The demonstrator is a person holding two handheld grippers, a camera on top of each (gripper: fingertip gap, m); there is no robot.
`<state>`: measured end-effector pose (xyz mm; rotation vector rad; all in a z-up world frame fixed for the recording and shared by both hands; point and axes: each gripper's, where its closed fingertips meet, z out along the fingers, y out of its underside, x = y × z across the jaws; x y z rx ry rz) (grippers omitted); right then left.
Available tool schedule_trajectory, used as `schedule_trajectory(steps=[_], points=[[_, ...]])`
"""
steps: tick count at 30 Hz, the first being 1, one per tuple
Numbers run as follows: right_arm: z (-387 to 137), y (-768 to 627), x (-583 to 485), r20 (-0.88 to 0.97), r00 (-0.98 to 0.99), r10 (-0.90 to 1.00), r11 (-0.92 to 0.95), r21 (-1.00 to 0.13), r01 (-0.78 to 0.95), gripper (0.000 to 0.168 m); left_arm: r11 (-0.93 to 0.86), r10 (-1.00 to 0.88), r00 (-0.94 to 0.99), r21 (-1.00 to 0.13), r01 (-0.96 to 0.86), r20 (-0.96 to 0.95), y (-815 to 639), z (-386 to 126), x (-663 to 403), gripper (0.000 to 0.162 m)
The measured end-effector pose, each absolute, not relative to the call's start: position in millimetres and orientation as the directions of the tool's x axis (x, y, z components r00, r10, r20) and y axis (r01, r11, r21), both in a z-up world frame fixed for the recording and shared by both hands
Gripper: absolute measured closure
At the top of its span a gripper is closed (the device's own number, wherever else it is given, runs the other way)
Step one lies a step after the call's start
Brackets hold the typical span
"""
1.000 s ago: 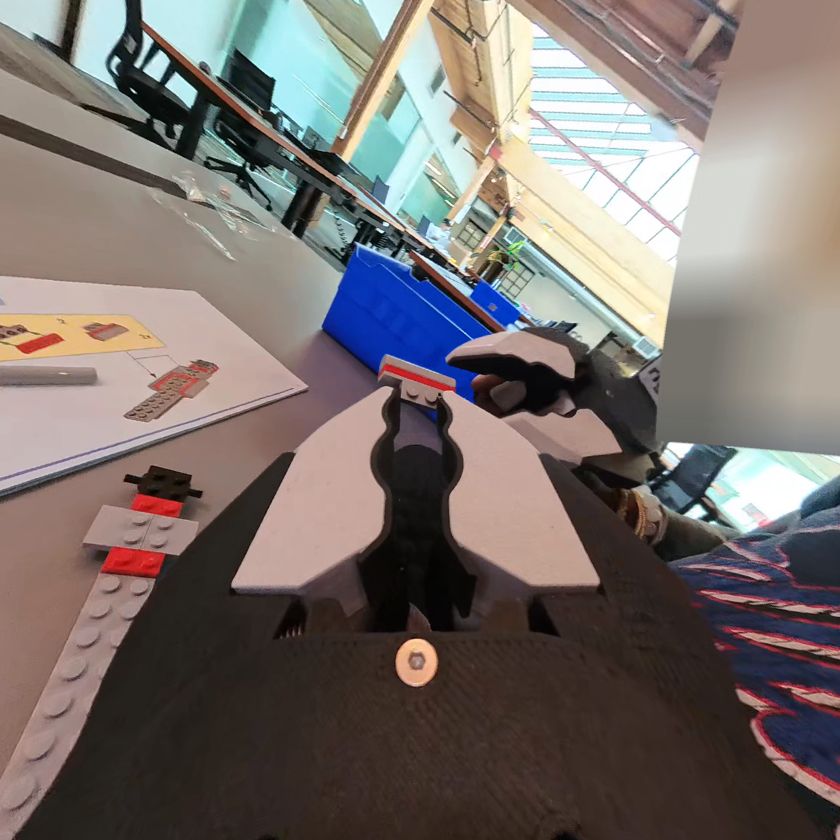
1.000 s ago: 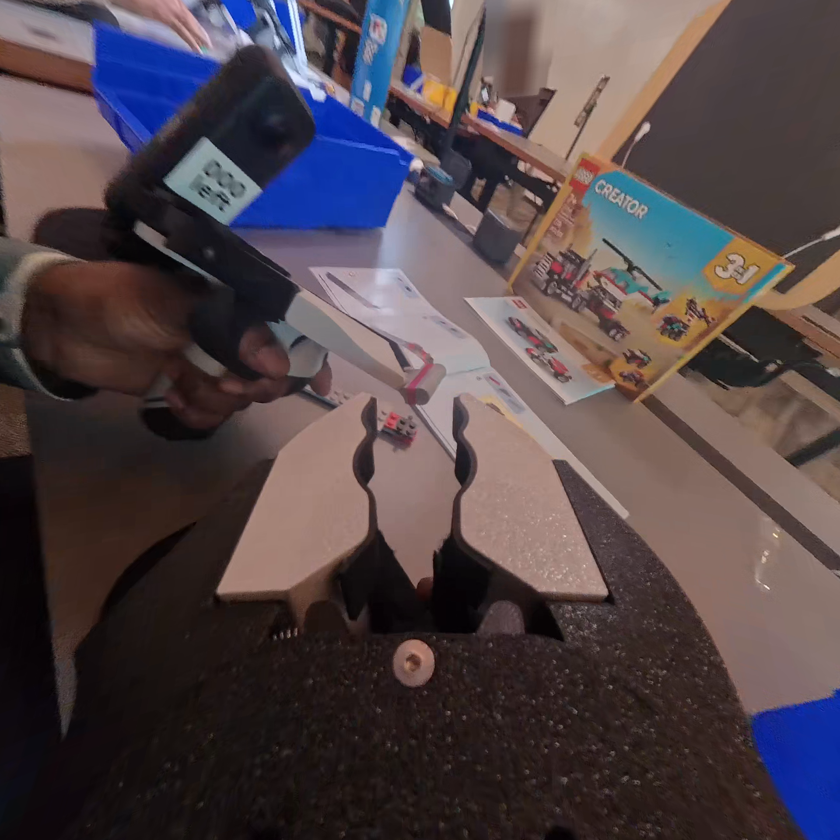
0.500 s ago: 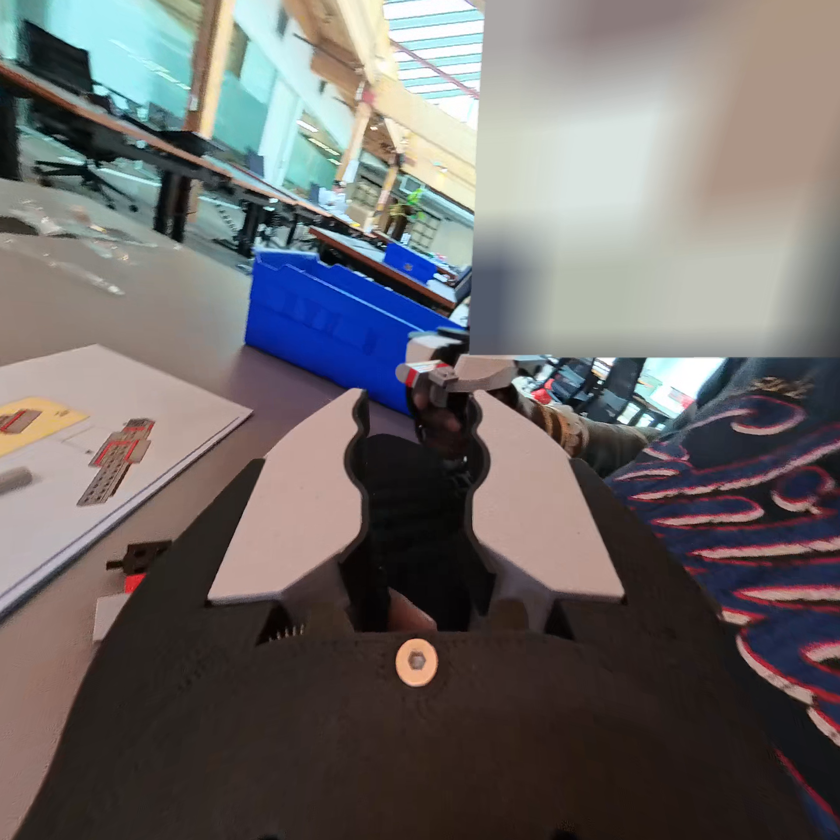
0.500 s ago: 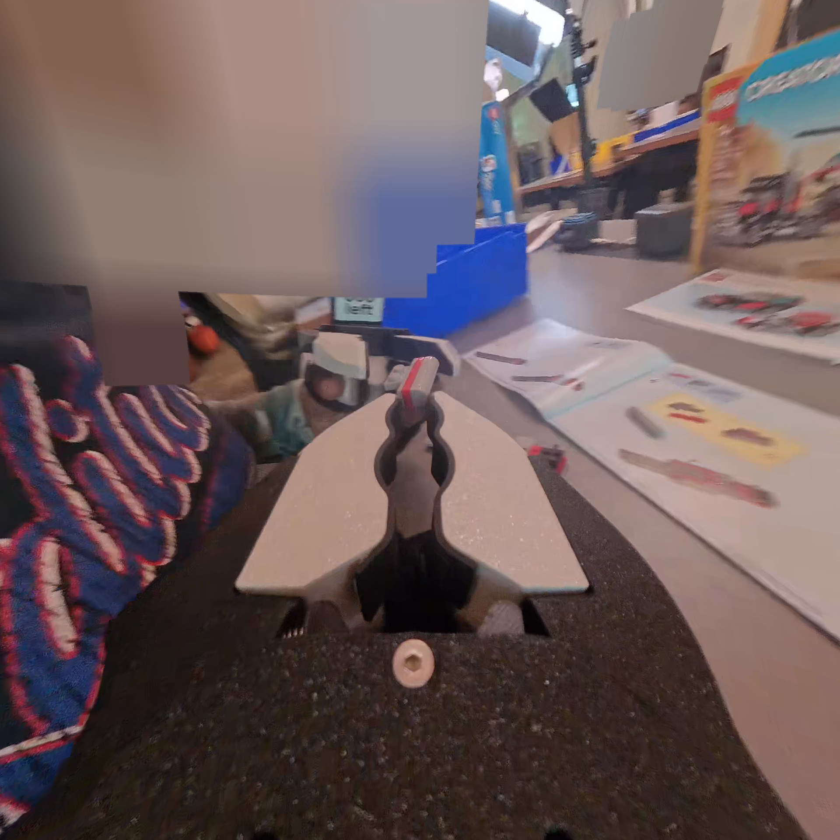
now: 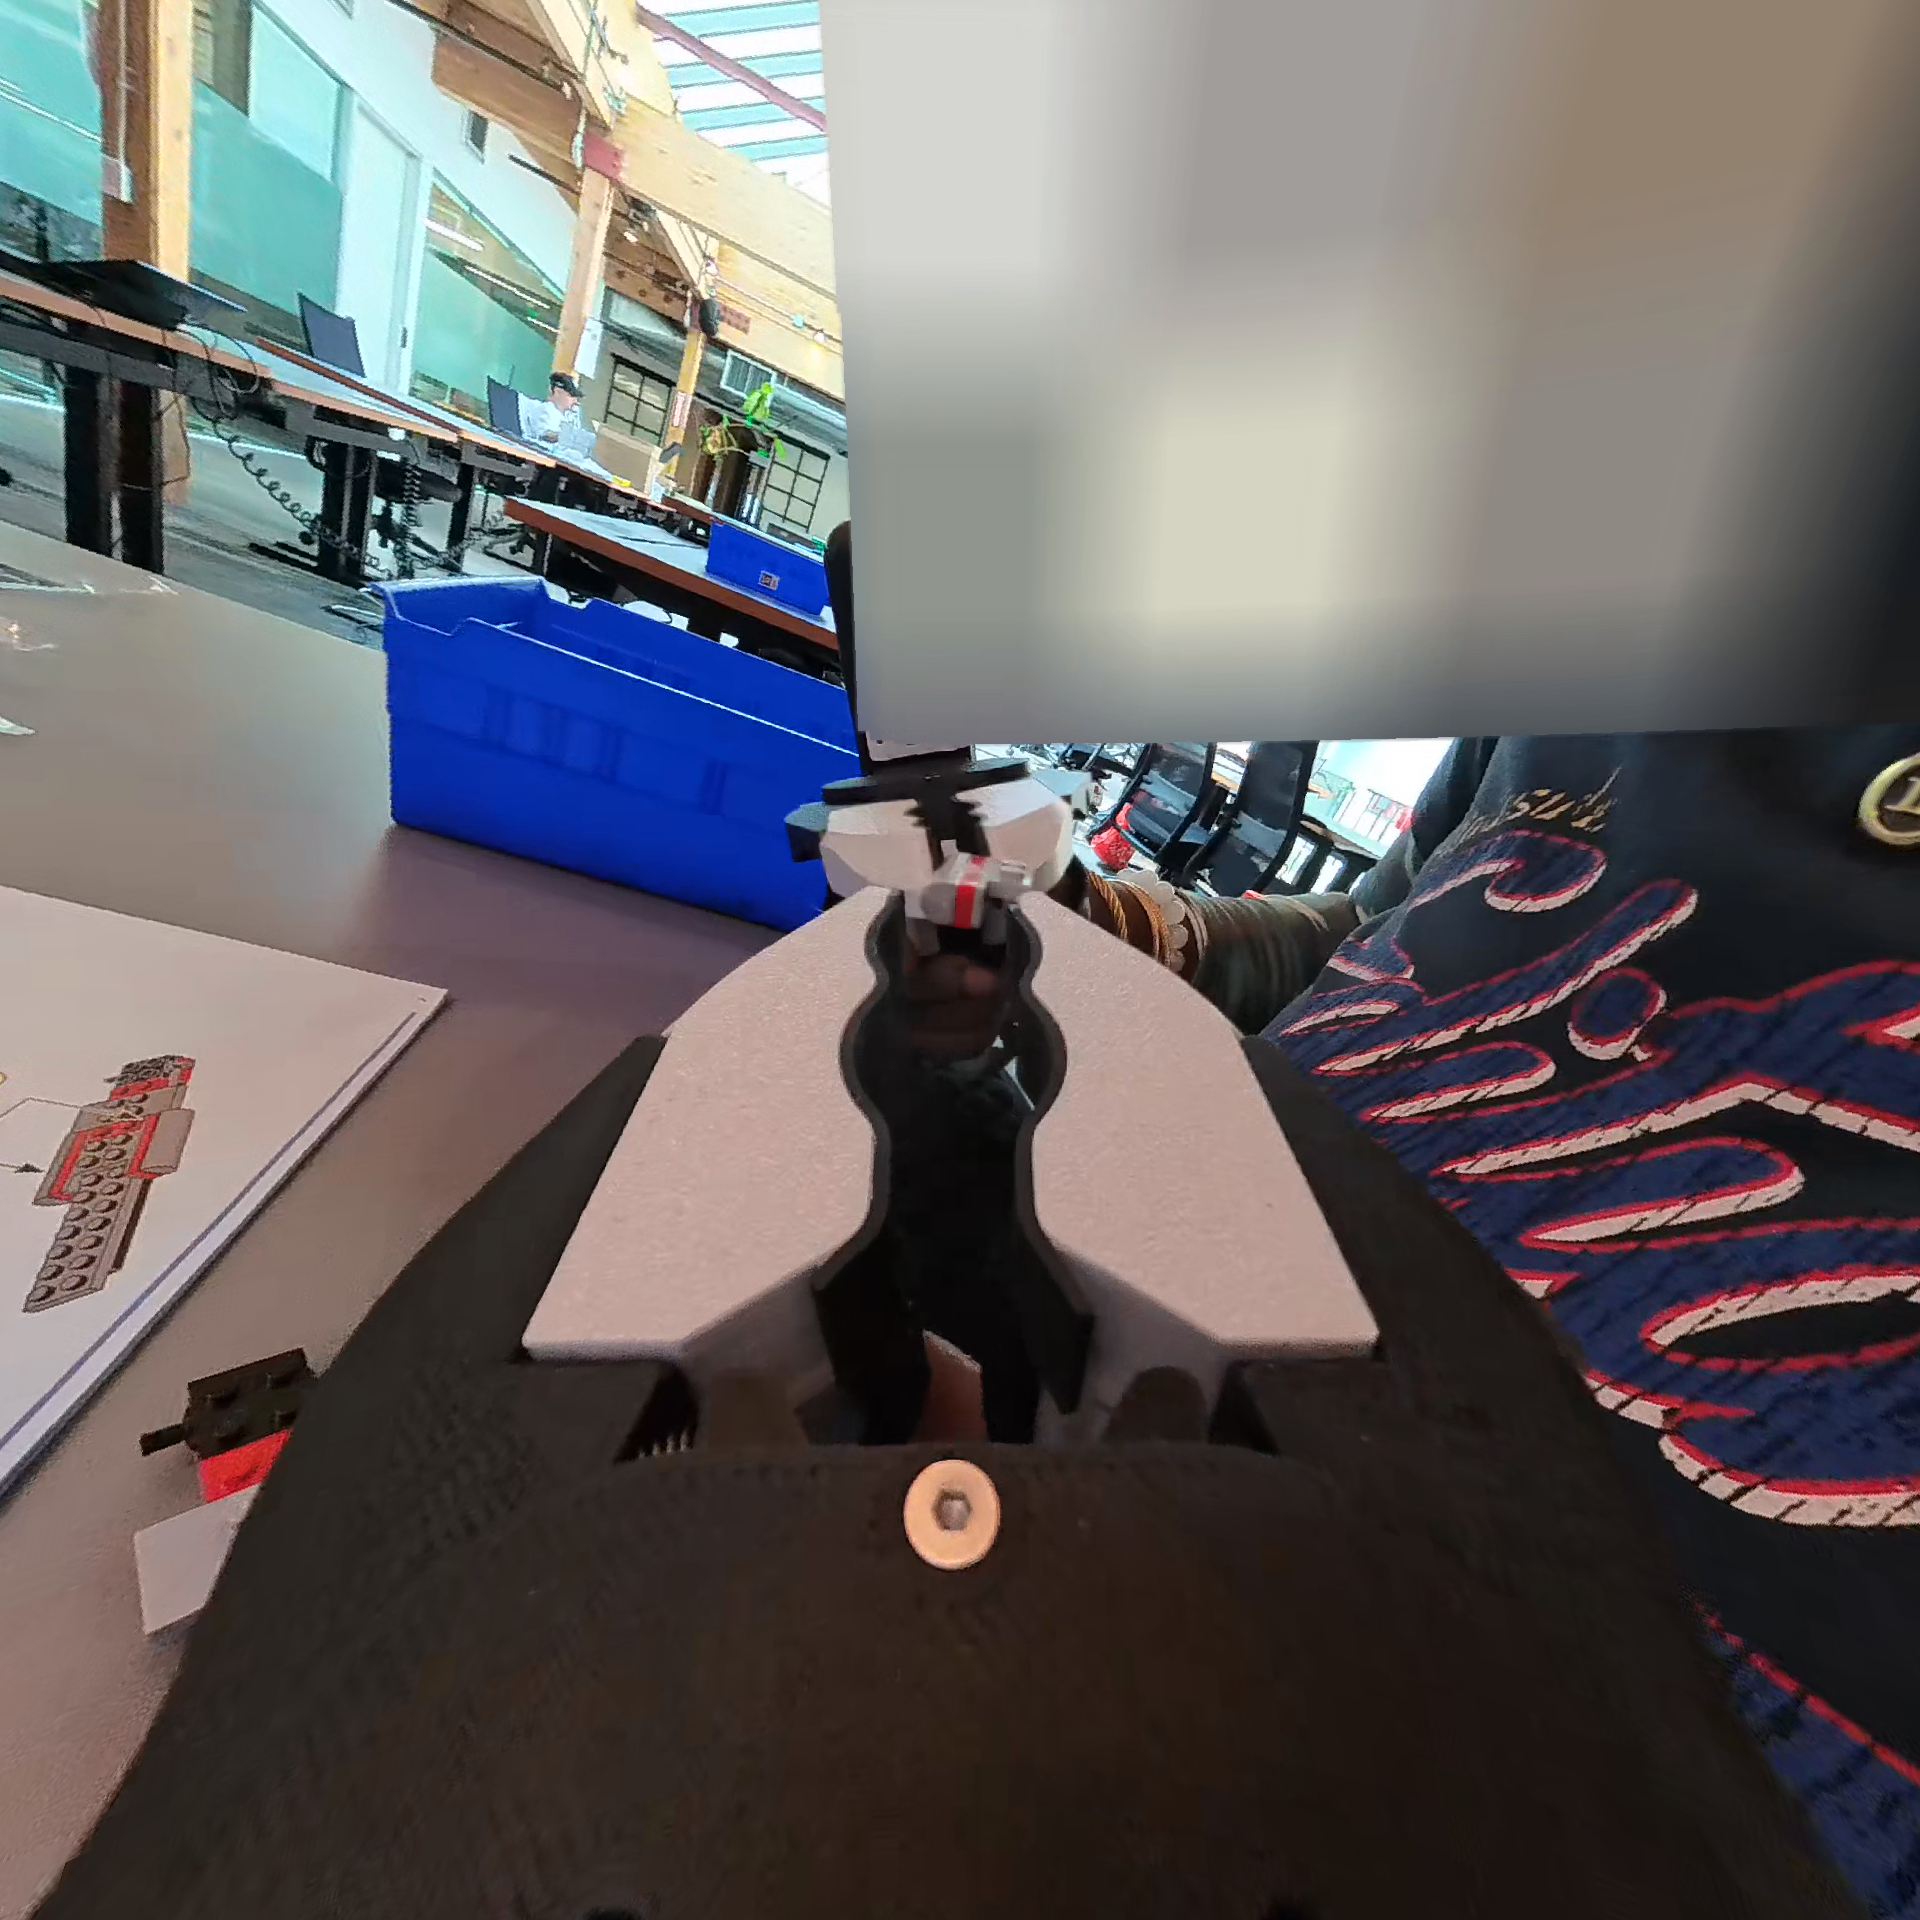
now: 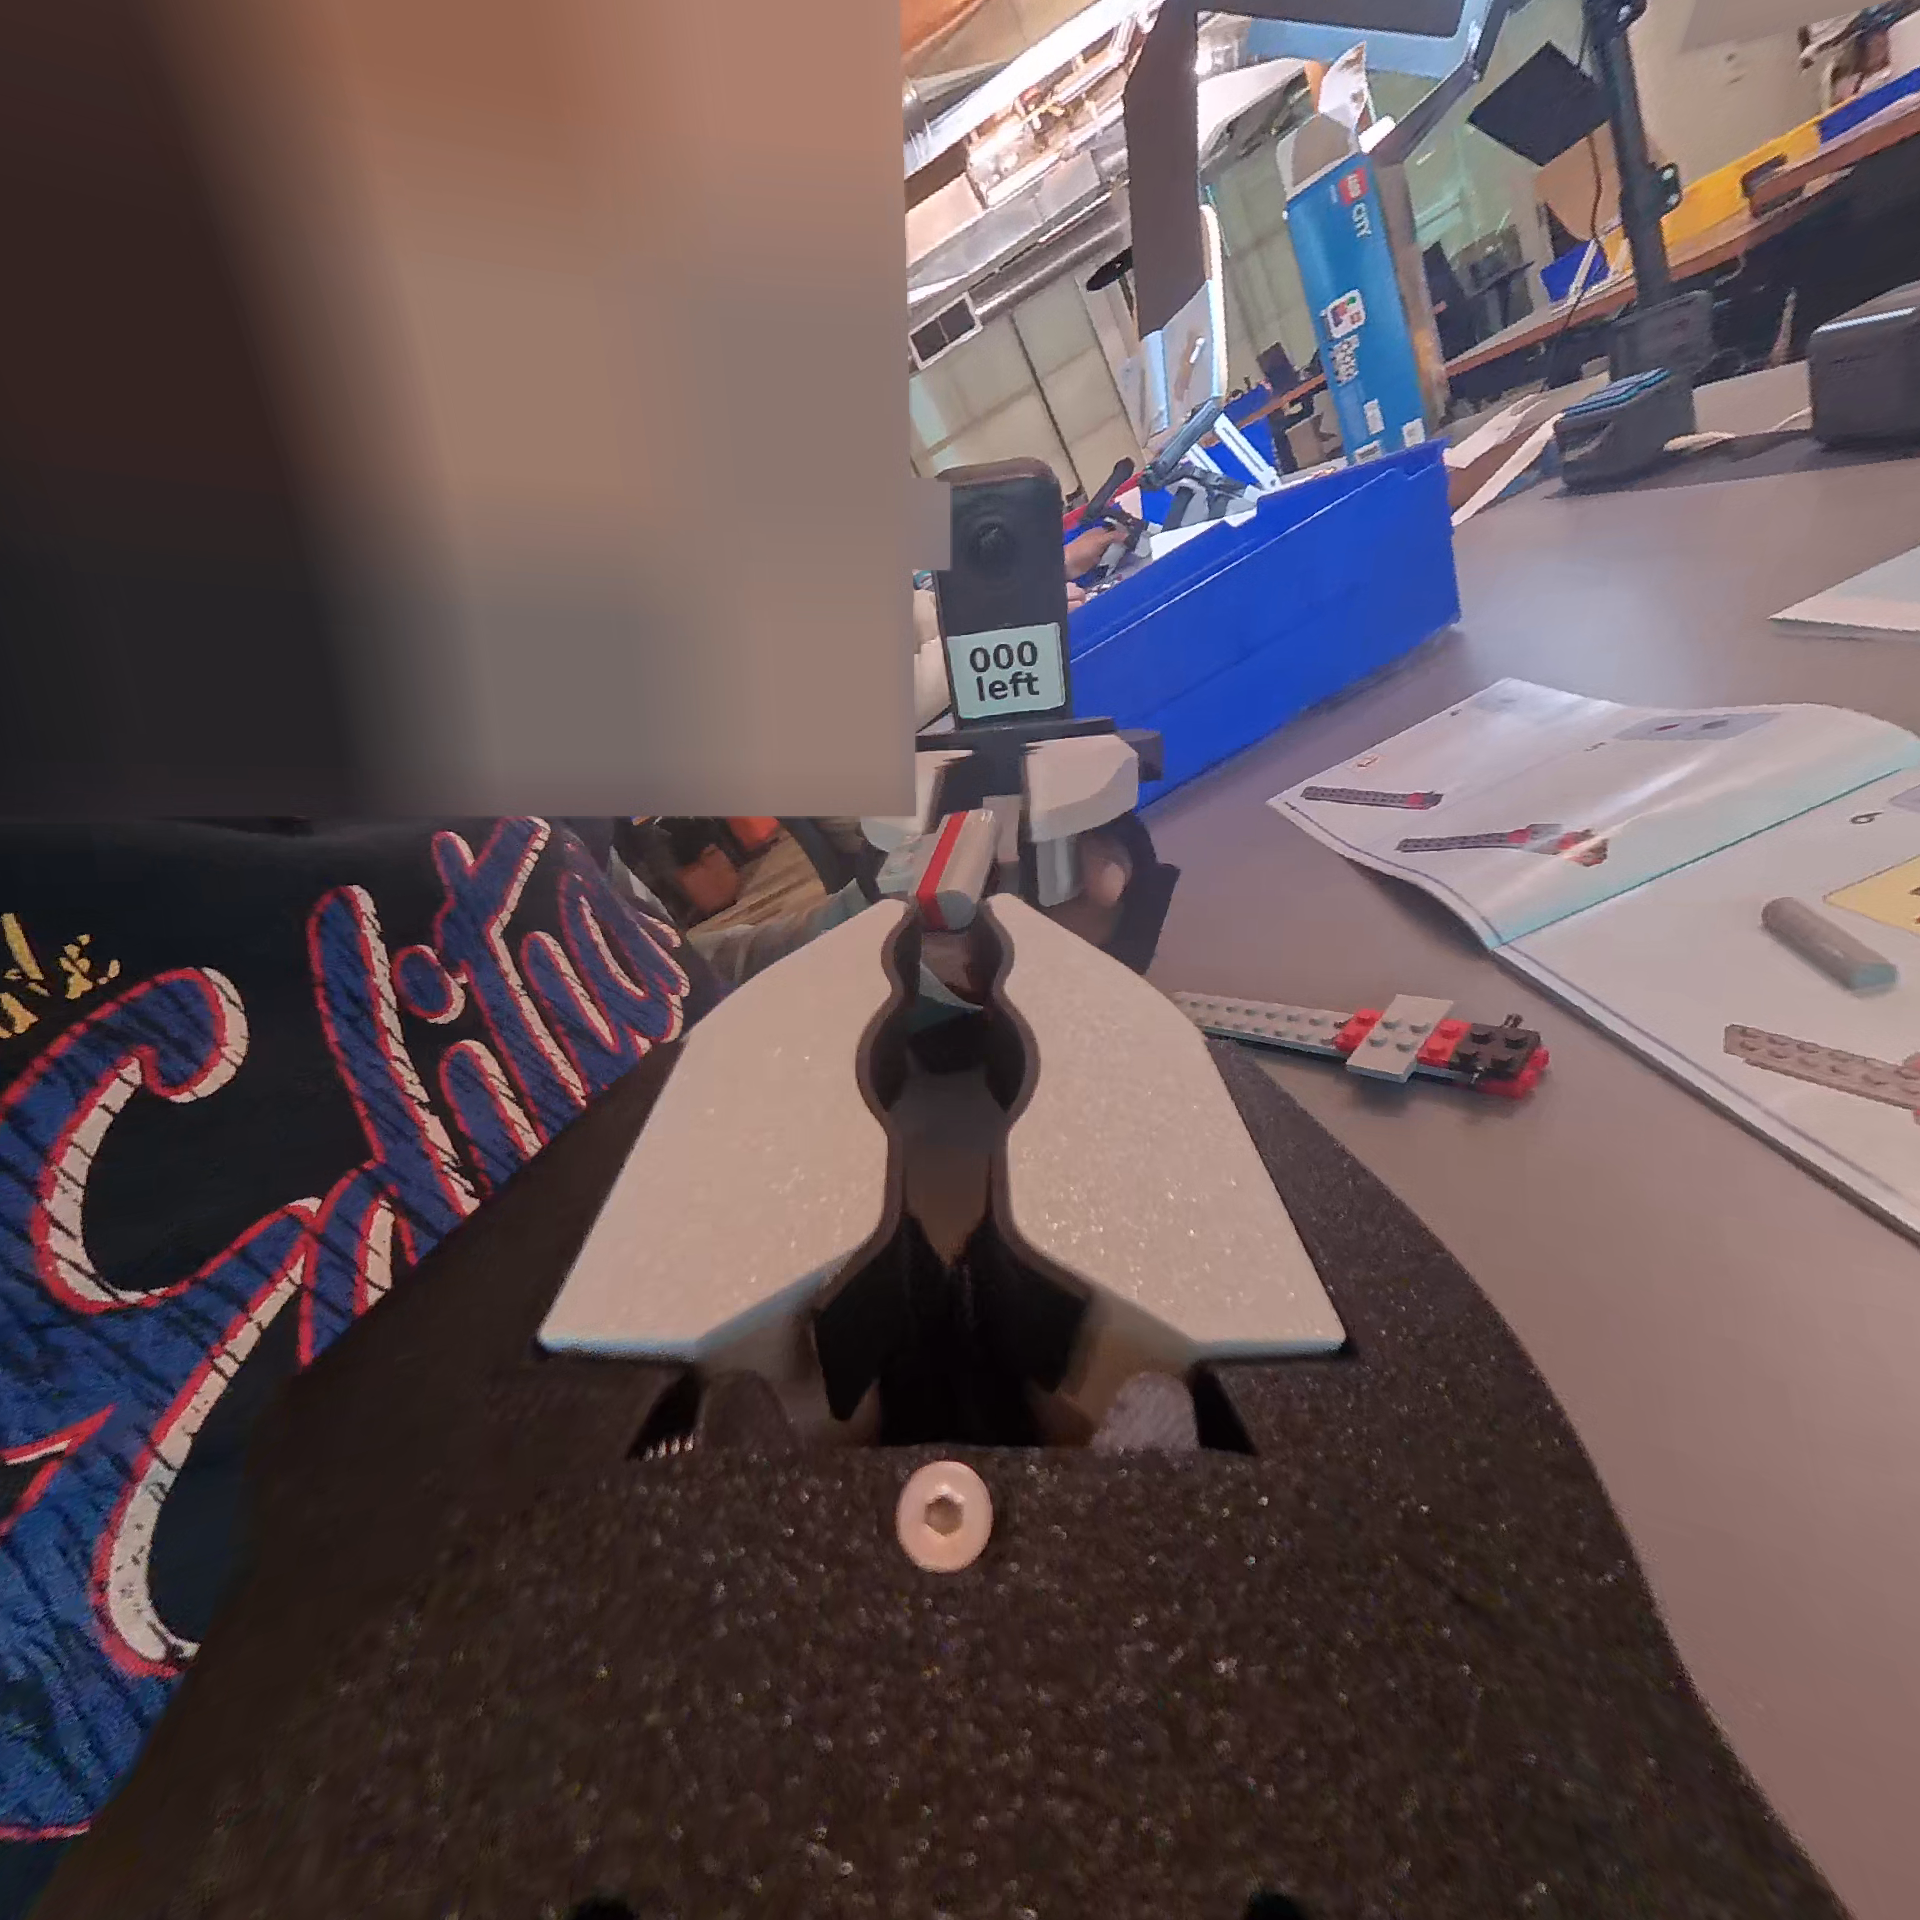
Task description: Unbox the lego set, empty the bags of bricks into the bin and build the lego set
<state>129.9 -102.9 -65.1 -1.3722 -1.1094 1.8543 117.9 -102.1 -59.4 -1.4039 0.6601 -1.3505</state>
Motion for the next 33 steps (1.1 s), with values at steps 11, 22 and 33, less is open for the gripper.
schedule_trajectory(steps=[11,22,33], points=[[-65.3,-110.5,130.4,-0.471,-0.321,0.821,-0.481,-0.875,0.054,0.16,-0.294,-0.917,0.193,-0.92,0.261,0.348,-110.4,-59.4,121.2,0.153],[-64.9,-74.9,118.4,-0.537,-0.091,0.839,-0.543,-0.838,-0.064,0.159,-0.075,-0.833,0.509,-0.956,0.284,0.216,-77.1,-57.2,95.4,0.135],[-80.6,-53.3,107.1,-0.345,0.256,0.903,-0.339,-0.938,-0.067,0.159,0.014,-0.68,0.715,-0.972,0.236,0.164,-63.5,-62.1,96.5,0.135]])
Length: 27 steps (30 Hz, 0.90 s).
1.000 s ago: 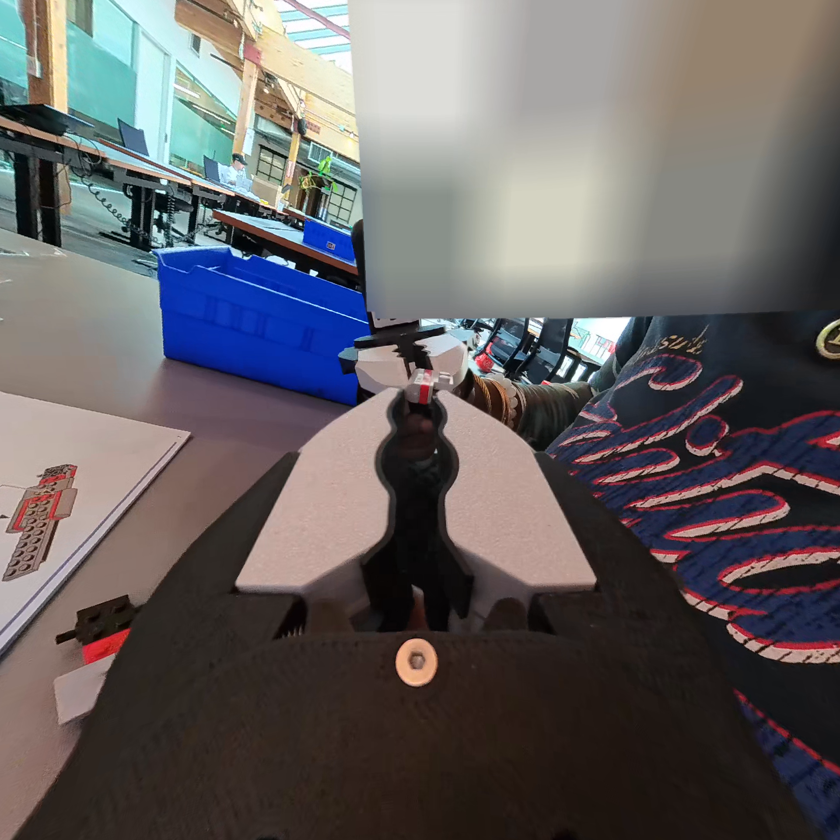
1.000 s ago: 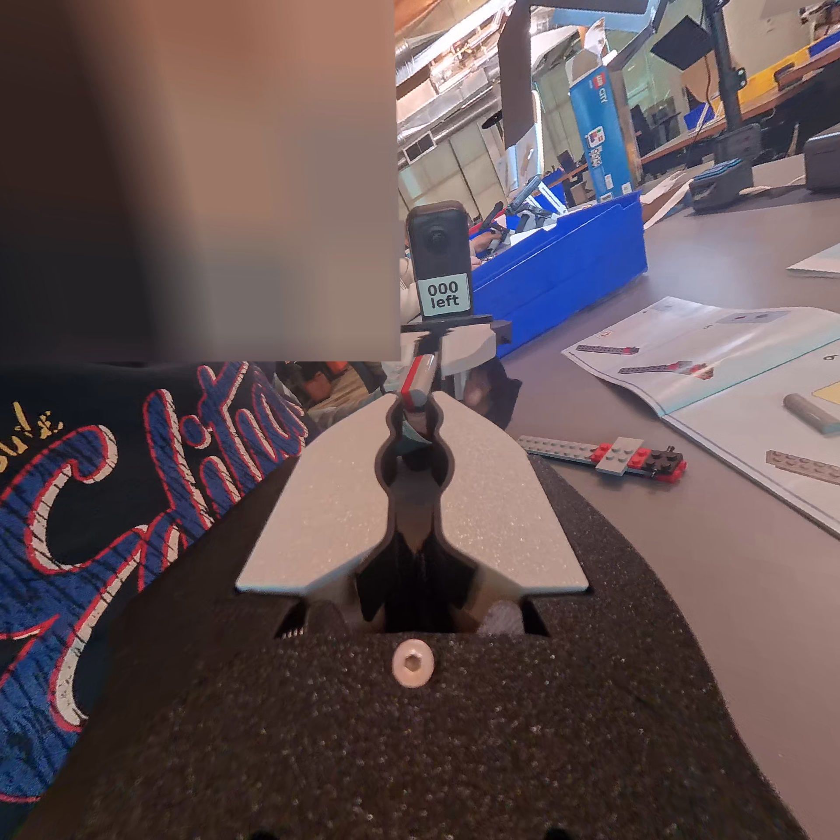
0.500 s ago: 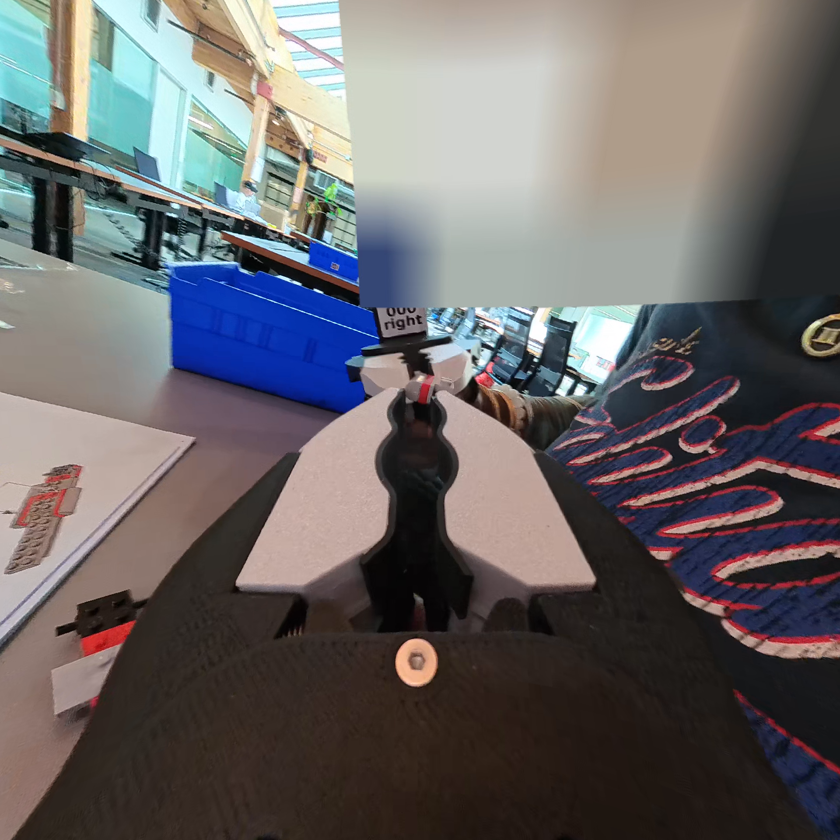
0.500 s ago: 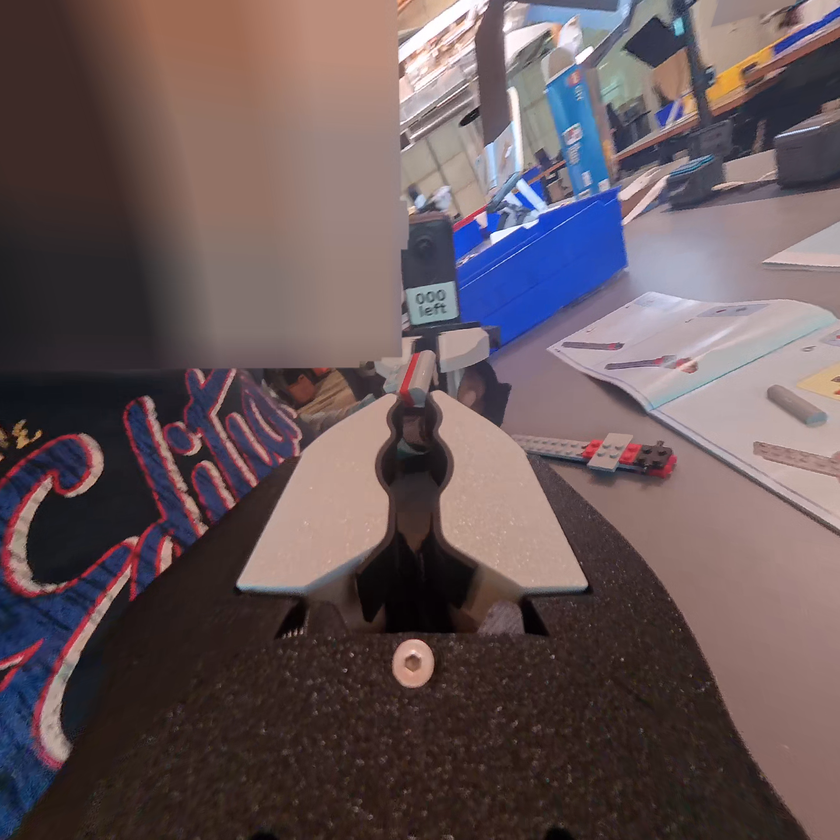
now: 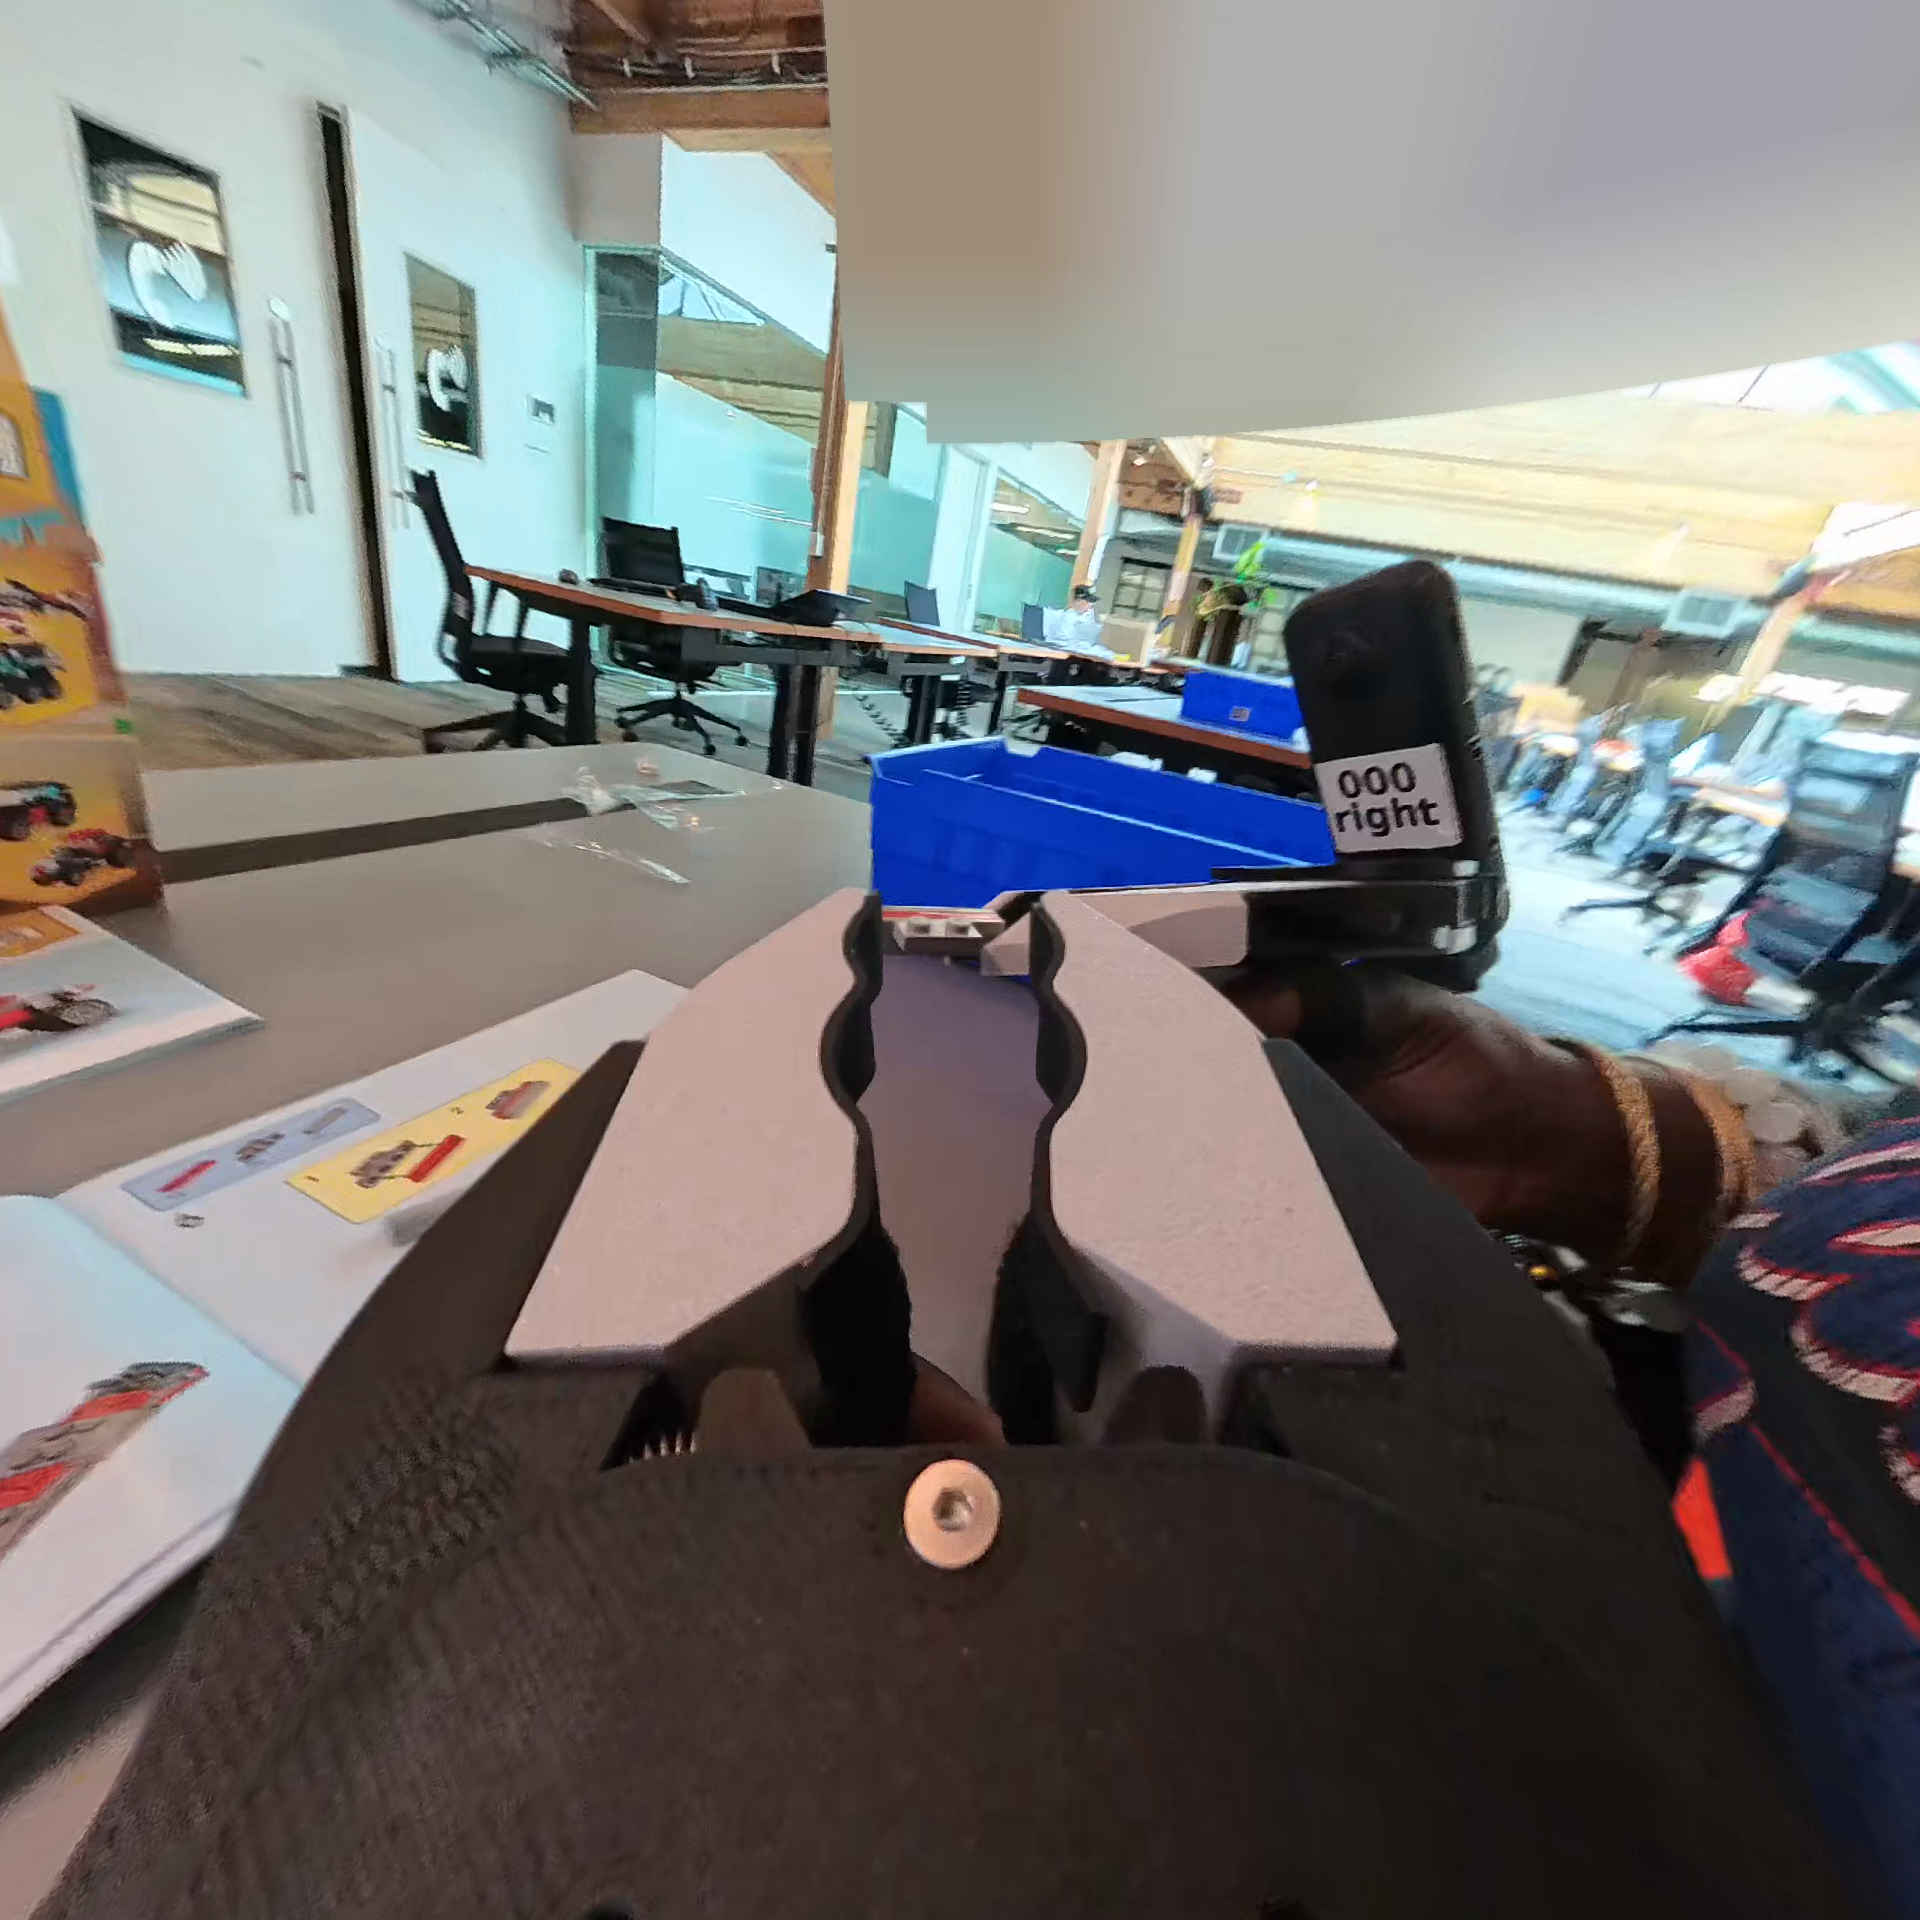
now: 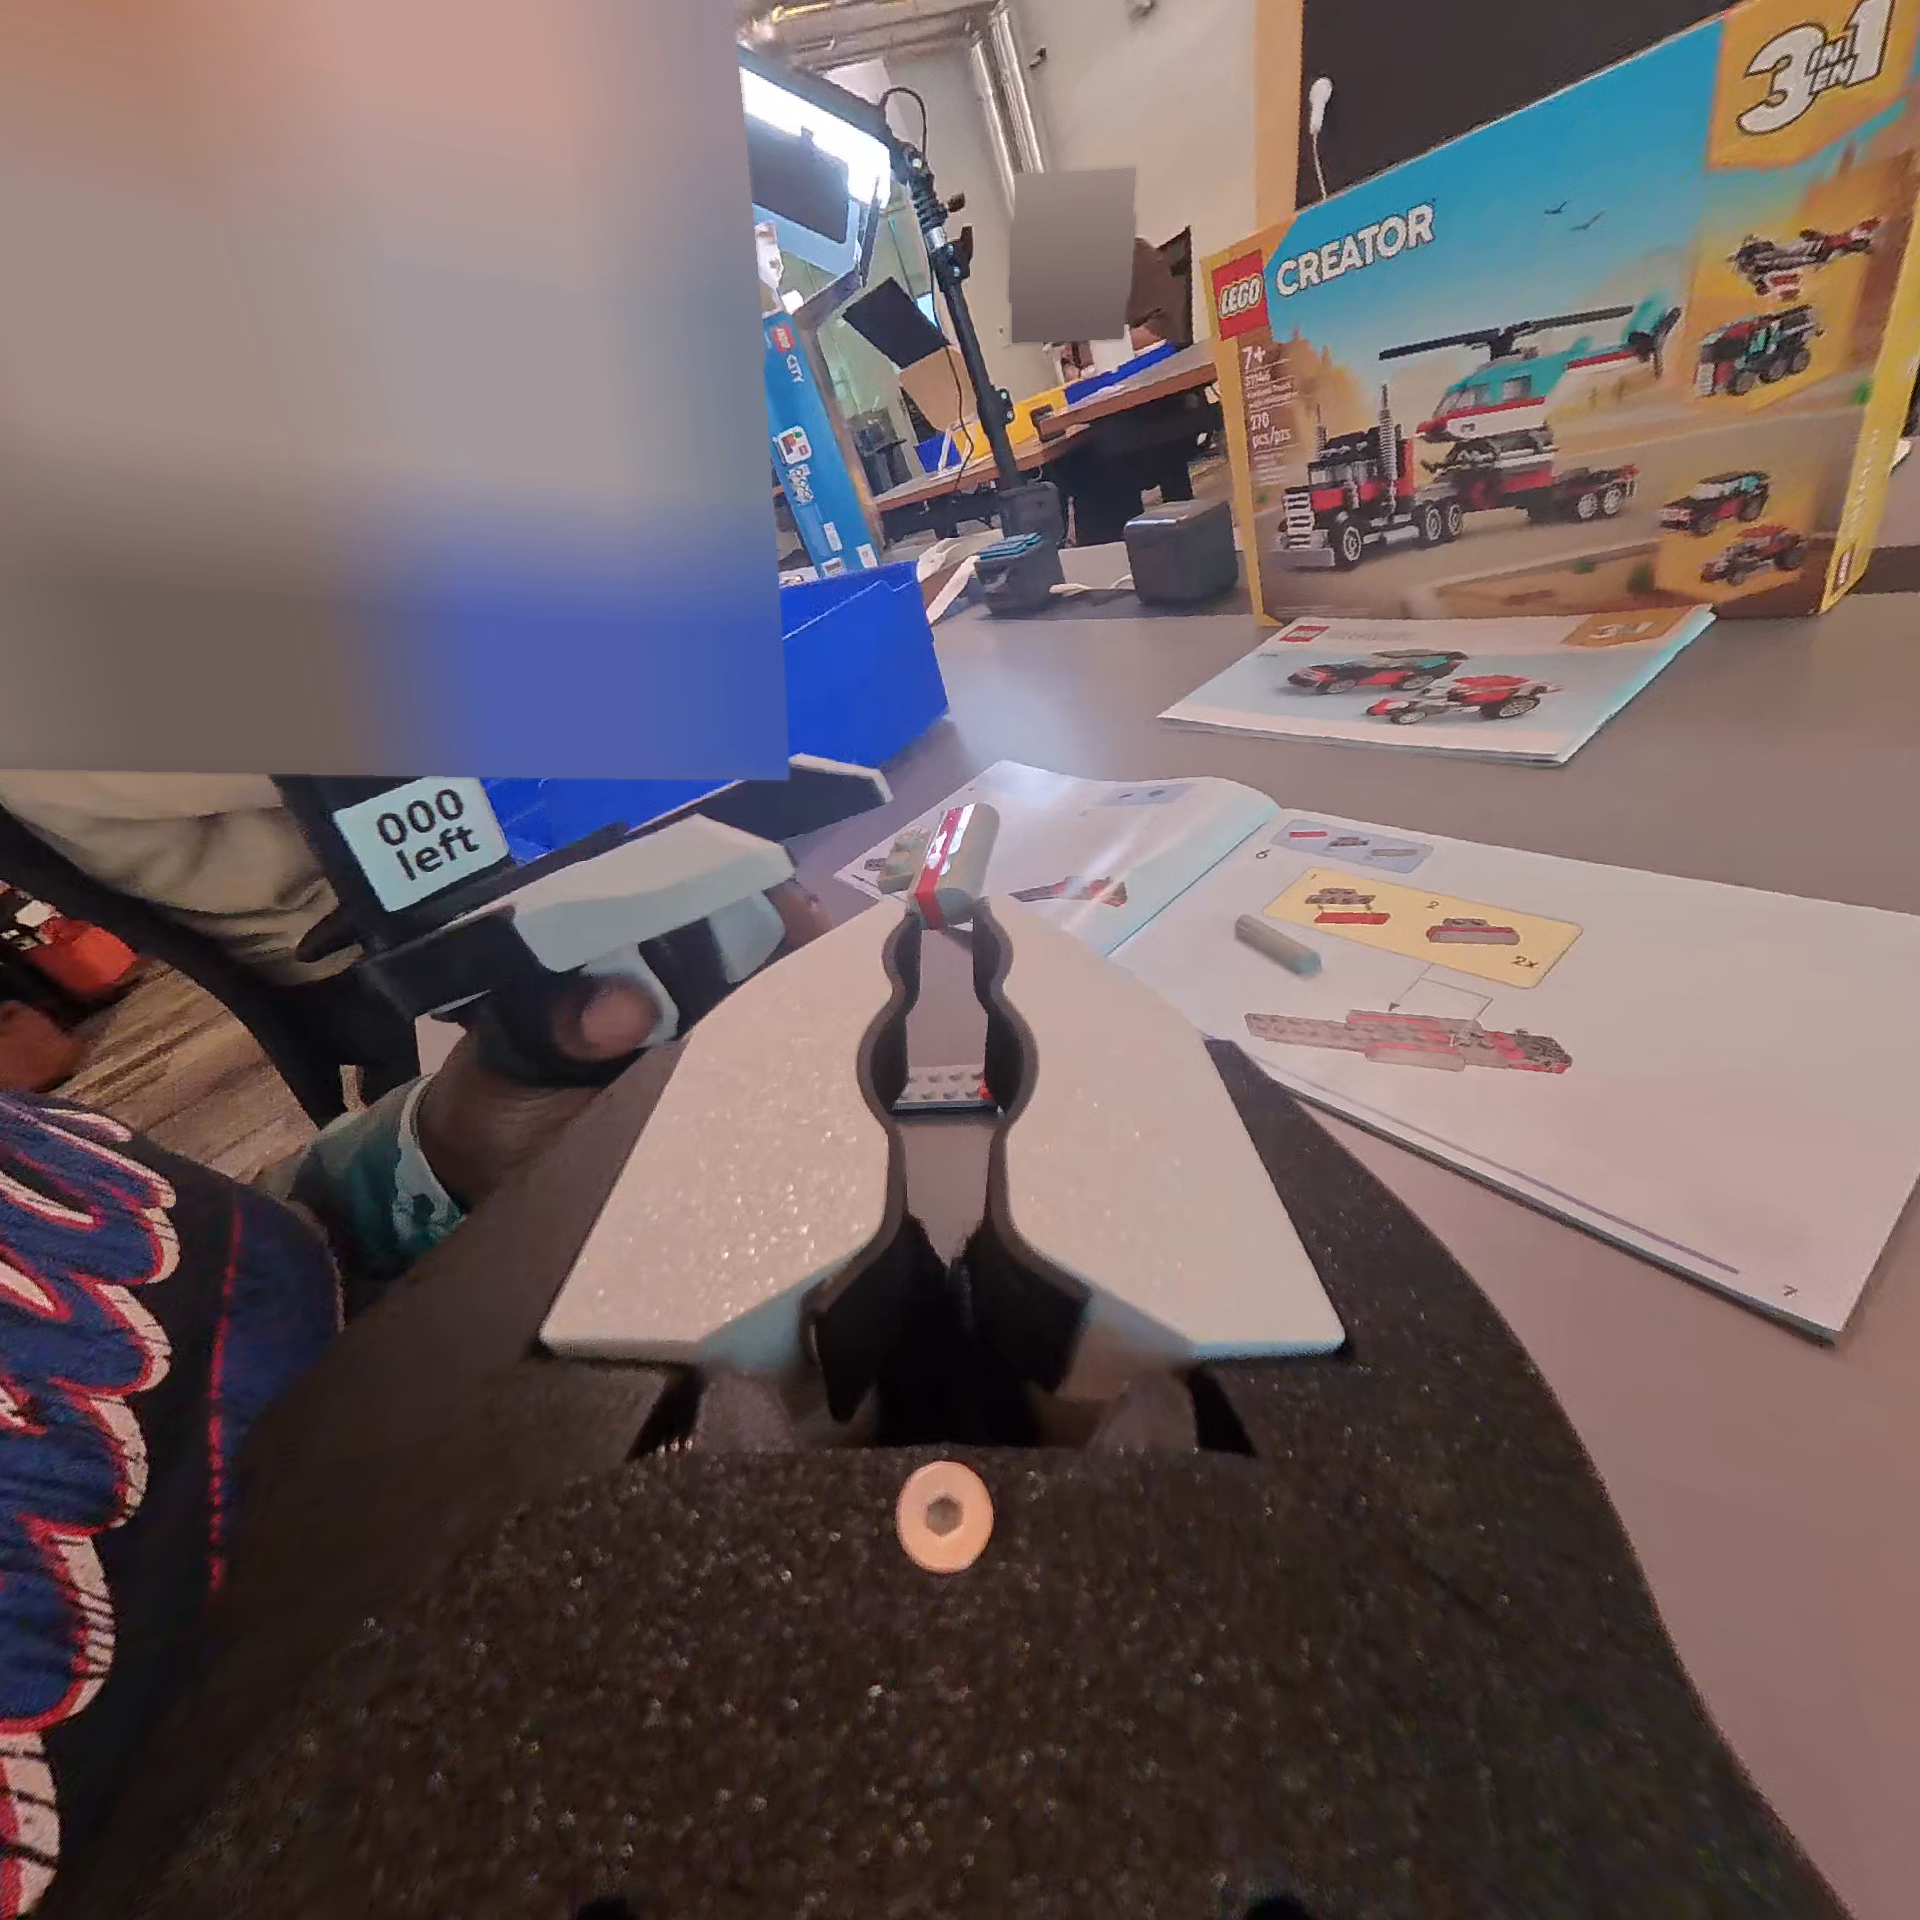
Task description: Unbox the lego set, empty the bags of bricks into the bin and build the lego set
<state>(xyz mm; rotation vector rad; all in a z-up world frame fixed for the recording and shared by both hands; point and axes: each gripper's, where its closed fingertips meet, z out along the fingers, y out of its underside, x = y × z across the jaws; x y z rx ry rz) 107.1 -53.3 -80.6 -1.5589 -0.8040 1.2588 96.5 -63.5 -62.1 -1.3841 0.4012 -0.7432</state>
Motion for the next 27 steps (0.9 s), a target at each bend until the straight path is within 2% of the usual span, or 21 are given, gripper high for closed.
schedule_trajectory(steps=[4,9,14,18,22,23,26,27], points=[[-80.6,-54.2,106.4,-0.329,0.275,0.903,-0.325,-0.944,-0.063,0.159,0.019,-0.642,0.765,-0.997,0.079,0.048,-57.8,-71.0,99.4,0.135],[-81.0,-55.7,106.3,-0.304,0.302,0.904,-0.301,-0.952,-0.057,0.159,-0.005,-0.625,0.779,-0.999,0.045,0.038,-56.4,-76.2,100.9,0.144],[-82.6,-58.1,107.8,-0.254,0.327,0.91,-0.26,-0.965,-0.027,0.159,-0.024,-0.636,0.769,-0.997,0.07,0.07,-58.0,-78.2,101.6,0.142],[-83.0,-62.8,108.9,-0.196,0.314,0.929,-0.212,-0.977,0.017,0.158,-0.038,-0.675,0.731,-0.994,0.099,0.099,-63.0,-78.6,103.6,0.146],[-76.3,-77.2,108.5,-0.176,0.167,0.97,-0.183,-0.983,0.028,0.157,-0.091,-0.765,0.614,-0.976,0.195,0.194,-73.1,-73.7,103.0,0.147],[-71.8,-84.9,108.8,-0.18,0.086,0.98,-0.182,-0.983,0.015,0.154,-0.112,-0.8,0.555,-0.966,0.235,0.227,-78.0,-70.2,102.5,0.147],[-56.1,-97.8,112.3,-0.234,-0.113,0.966,-0.239,-0.971,-0.031,0.116,-0.237,-0.899,0.276,-0.907,0.348,0.341,-100.9,-57.5,99.7,0.146],[-53.2,-99.0,112.8,-0.254,-0.156,0.954,-0.262,-0.965,-0.03,0.11,-0.282,-0.906,0.2,-0.886,0.368,0.372,-106.7,-54.4,97.0,0.146]])
